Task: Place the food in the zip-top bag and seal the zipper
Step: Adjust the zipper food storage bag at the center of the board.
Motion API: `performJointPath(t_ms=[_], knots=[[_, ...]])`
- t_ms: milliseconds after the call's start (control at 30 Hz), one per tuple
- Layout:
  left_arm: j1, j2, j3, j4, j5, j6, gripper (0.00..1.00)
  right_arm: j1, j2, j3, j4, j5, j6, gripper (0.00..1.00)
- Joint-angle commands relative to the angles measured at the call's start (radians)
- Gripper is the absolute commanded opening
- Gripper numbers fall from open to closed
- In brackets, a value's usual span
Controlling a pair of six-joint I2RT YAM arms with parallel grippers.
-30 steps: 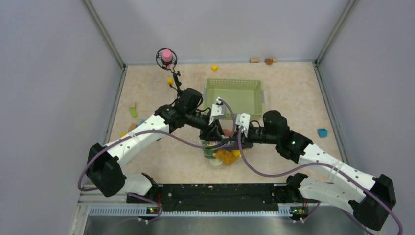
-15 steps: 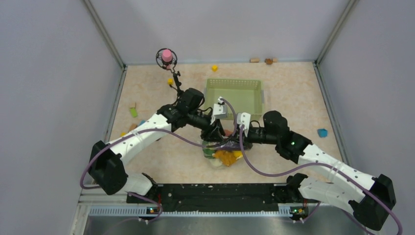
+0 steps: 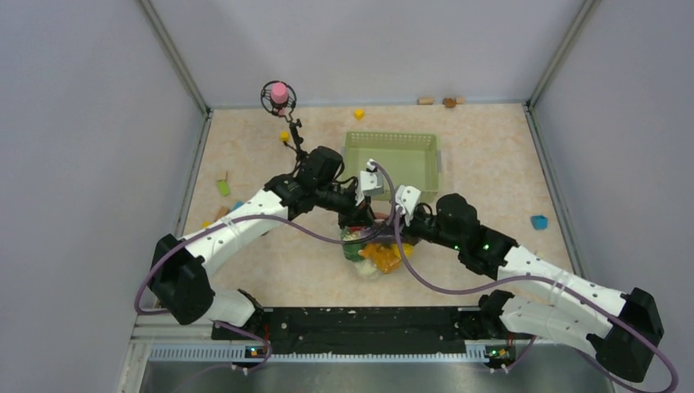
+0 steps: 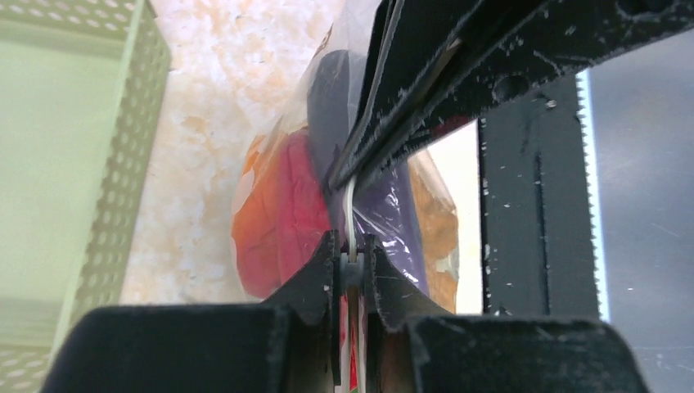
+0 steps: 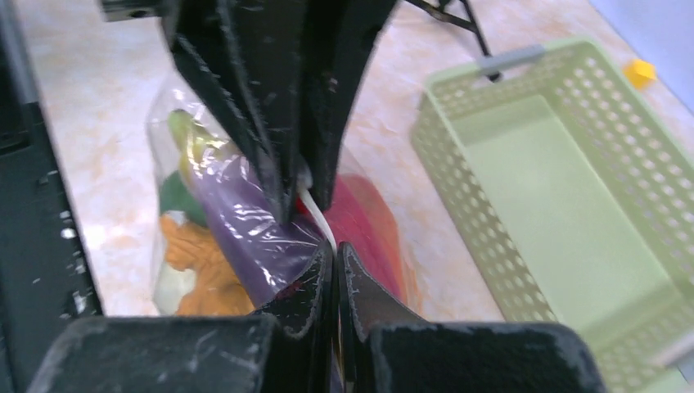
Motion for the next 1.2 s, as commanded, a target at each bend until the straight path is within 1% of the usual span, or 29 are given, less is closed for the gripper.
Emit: performJointPath(t_ms=[0, 100, 200, 267, 400, 500, 533, 600, 633, 667, 700, 733, 833, 900, 967, 1000, 1033, 1100, 1133, 1167], knots=[[0.004, -0.058, 0.008, -0.093, -0.115, 0.036, 0.0, 0.019, -0.031, -0.022, -0.012, 0.572, 0.039, 0.0], [0.004, -0.099, -0.038, -0.1, -0.182, 0.054, 0.0, 0.024, -0.018, -0.044, -0.008, 0.734, 0.048, 0.0], [0.004, -0.133, -0.069, -0.107, -0.269, 0.06, 0.0, 0.027, 0.005, -0.05, -0.022, 0.796, 0.062, 0.0], [0.003, -0.152, -0.081, -0.113, -0.313, 0.058, 0.0, 0.029, 0.008, -0.06, -0.006, 0.786, 0.066, 0.0], [0.004, -0.183, -0.097, -0.116, -0.304, 0.075, 0.0, 0.03, -0.021, -0.093, 0.083, 0.607, 0.025, 0.0], [0.004, -0.195, -0.108, -0.094, -0.266, 0.088, 0.0, 0.033, -0.075, -0.113, 0.153, 0.31, -0.064, 0.0], [0.004, -0.197, -0.109, -0.089, -0.248, 0.09, 0.0, 0.032, -0.094, -0.117, 0.178, 0.216, -0.079, 0.02], [0.004, -0.197, -0.103, -0.086, -0.206, 0.098, 0.0, 0.032, -0.119, -0.114, 0.214, 0.077, -0.096, 0.26], [0.004, -0.197, -0.099, -0.084, -0.19, 0.101, 0.0, 0.032, -0.125, -0.109, 0.226, 0.04, -0.094, 0.36], [0.004, -0.198, -0.096, -0.084, -0.174, 0.106, 0.0, 0.033, -0.126, -0.102, 0.231, 0.001, -0.093, 0.45], [0.004, -0.199, -0.093, -0.083, -0.16, 0.114, 0.0, 0.032, -0.124, -0.095, 0.231, -0.037, -0.09, 0.5], [0.004, -0.2, -0.091, -0.084, -0.144, 0.121, 0.0, 0.031, -0.115, -0.084, 0.229, -0.072, -0.085, 0.54], [0.004, -0.207, -0.081, -0.091, -0.089, 0.14, 0.0, 0.033, -0.055, -0.046, 0.229, -0.179, -0.075, 0.58], [0.004, -0.211, -0.079, -0.089, -0.048, 0.146, 0.0, 0.035, -0.007, -0.028, 0.242, -0.235, -0.081, 0.59], [0.004, -0.213, -0.08, -0.073, -0.022, 0.141, 0.0, 0.036, 0.038, -0.02, 0.279, -0.25, -0.08, 0.59], [0.004, -0.212, -0.08, -0.069, -0.011, 0.138, 0.0, 0.036, 0.059, -0.021, 0.305, -0.242, -0.071, 0.58], [0.003, -0.208, -0.08, -0.066, -0.003, 0.135, 0.0, 0.035, 0.075, -0.022, 0.329, -0.233, -0.068, 0.53], [0.003, -0.204, -0.074, -0.066, 0.001, 0.129, 0.0, 0.037, 0.104, -0.018, 0.348, -0.203, -0.056, 0.29], [0.003, -0.202, -0.073, -0.062, -0.003, 0.12, 0.0, 0.037, 0.118, -0.013, 0.346, -0.183, -0.051, 0.11], [0.003, -0.199, -0.072, -0.052, -0.012, 0.108, 0.0, 0.04, 0.13, -0.013, 0.347, -0.153, -0.04, 0.0]])
